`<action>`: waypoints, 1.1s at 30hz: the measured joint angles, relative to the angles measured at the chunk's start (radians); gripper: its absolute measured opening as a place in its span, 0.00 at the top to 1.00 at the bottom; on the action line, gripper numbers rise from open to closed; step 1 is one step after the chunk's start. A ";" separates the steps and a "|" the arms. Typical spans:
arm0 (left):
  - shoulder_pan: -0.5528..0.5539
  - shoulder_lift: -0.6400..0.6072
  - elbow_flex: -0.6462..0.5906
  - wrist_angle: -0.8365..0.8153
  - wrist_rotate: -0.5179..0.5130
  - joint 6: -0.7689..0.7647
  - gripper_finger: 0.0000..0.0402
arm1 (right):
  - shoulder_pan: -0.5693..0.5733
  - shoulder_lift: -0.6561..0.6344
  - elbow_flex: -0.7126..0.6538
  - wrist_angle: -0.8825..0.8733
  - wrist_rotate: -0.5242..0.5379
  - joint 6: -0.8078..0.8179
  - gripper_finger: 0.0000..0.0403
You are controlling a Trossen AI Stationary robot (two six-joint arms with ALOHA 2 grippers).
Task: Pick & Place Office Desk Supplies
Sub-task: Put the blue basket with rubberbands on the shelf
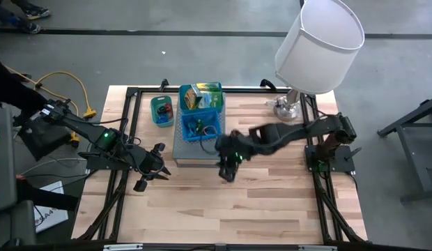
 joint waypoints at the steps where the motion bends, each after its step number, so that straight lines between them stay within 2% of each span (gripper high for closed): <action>1: 0.000 0.000 0.000 0.000 0.000 0.000 0.79 | 0.024 0.001 0.000 -0.001 0.023 -0.001 0.63; 7: 0.000 0.000 0.000 0.000 0.000 0.000 0.79 | 0.126 0.003 -0.001 -0.002 0.209 -0.089 0.63; 11: 0.000 0.000 0.000 0.000 0.000 0.000 0.79 | 0.146 0.003 -0.001 -0.002 0.261 -0.160 0.63; 17: 0.000 0.000 0.000 0.000 0.000 0.000 0.79 | 0.105 0.015 0.000 -0.002 0.264 -0.246 0.63; 21: 0.000 0.000 0.000 0.000 0.000 0.000 0.79 | 0.062 0.037 -0.004 -0.013 0.270 -0.366 0.63; 26: 0.000 0.000 0.000 0.000 0.000 0.000 0.79 | -0.007 0.075 -0.004 0.036 0.271 -0.525 0.63; 33: 0.000 0.000 0.000 0.001 0.000 0.000 0.79 | -0.094 0.104 0.002 0.214 0.239 -0.750 0.63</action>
